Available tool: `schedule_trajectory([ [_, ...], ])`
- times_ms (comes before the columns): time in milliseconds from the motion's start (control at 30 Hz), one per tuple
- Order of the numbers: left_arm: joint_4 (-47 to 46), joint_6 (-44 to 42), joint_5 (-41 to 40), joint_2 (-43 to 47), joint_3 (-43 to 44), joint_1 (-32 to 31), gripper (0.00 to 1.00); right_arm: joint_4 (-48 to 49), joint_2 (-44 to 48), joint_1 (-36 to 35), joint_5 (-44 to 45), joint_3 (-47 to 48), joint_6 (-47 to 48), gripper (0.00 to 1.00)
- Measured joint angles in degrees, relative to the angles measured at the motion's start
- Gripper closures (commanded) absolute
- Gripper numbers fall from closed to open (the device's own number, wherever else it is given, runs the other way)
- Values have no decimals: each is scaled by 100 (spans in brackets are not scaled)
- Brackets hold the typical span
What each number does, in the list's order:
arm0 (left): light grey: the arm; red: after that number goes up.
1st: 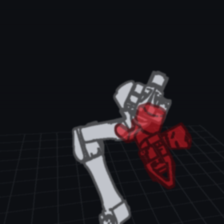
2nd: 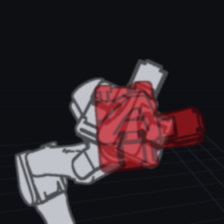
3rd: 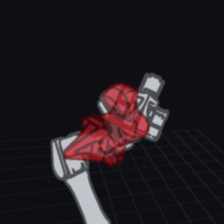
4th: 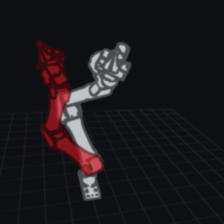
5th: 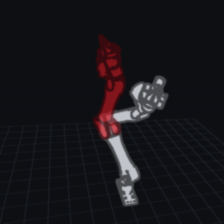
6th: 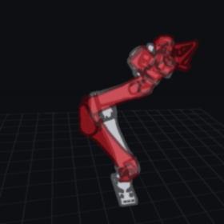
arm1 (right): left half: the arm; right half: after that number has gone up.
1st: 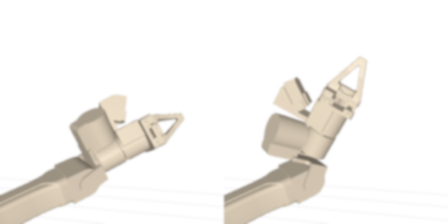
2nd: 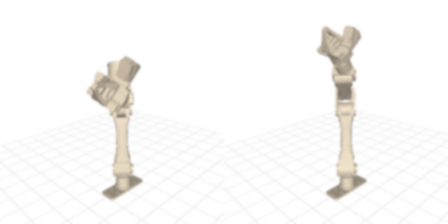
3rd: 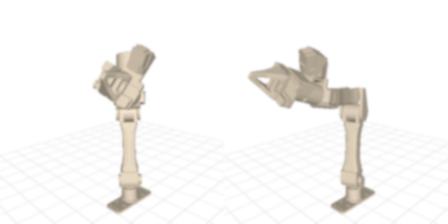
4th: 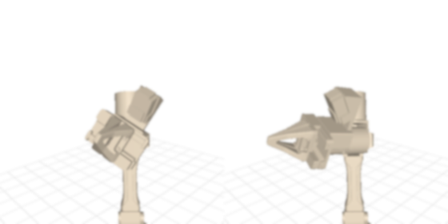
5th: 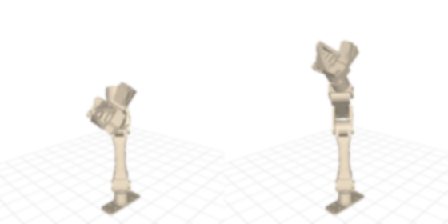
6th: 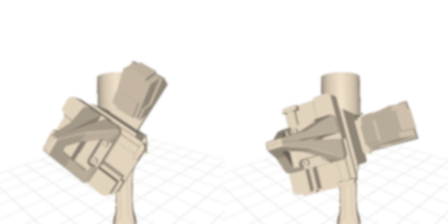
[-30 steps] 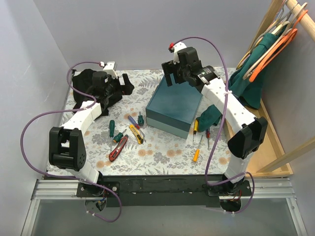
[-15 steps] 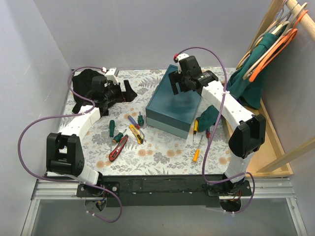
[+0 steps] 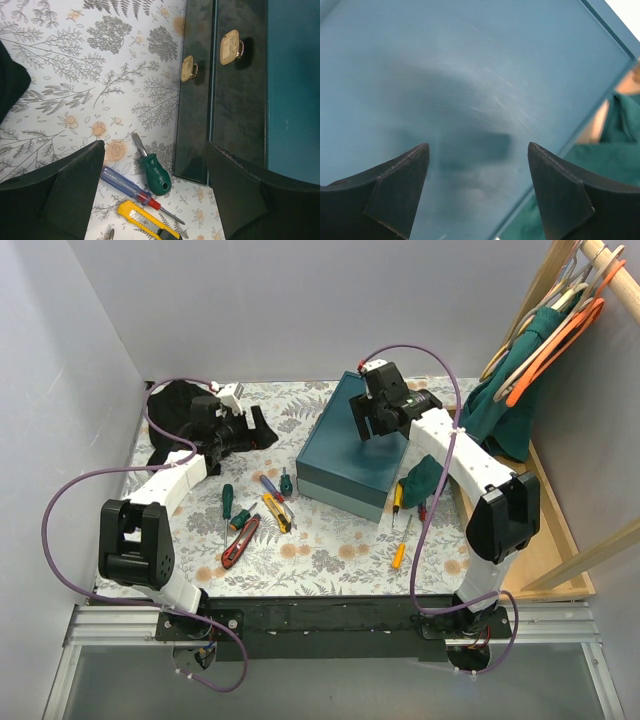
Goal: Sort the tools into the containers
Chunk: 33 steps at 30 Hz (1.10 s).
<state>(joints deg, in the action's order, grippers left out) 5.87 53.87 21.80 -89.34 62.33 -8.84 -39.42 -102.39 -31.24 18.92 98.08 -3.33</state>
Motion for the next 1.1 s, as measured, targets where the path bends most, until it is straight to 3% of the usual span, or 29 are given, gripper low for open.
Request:
schedule_trajectory([
  [100,4,-13,227,-11,-17,0,44,-68,55,90,243,-160,-103,18],
  [300,-31,-160,787,-9,-236,-4,60,-118,59,581,439,-199,-254,19],
  [467,-2,-260,1176,-39,-380,-52,94,-118,57,811,492,-197,-258,19],
  [533,-20,-278,1307,-94,-380,-68,98,-118,50,841,402,-197,-258,22],
  [667,-20,-358,1554,-227,-380,-114,99,-83,-39,949,-39,-168,-236,40],
  [900,-44,-662,1818,-278,-380,-400,99,-96,-675,1502,-1056,597,-35,41],
  [1100,-175,-769,1871,-693,-229,-774,100,-157,-1335,1720,-1213,1491,70,30],
])
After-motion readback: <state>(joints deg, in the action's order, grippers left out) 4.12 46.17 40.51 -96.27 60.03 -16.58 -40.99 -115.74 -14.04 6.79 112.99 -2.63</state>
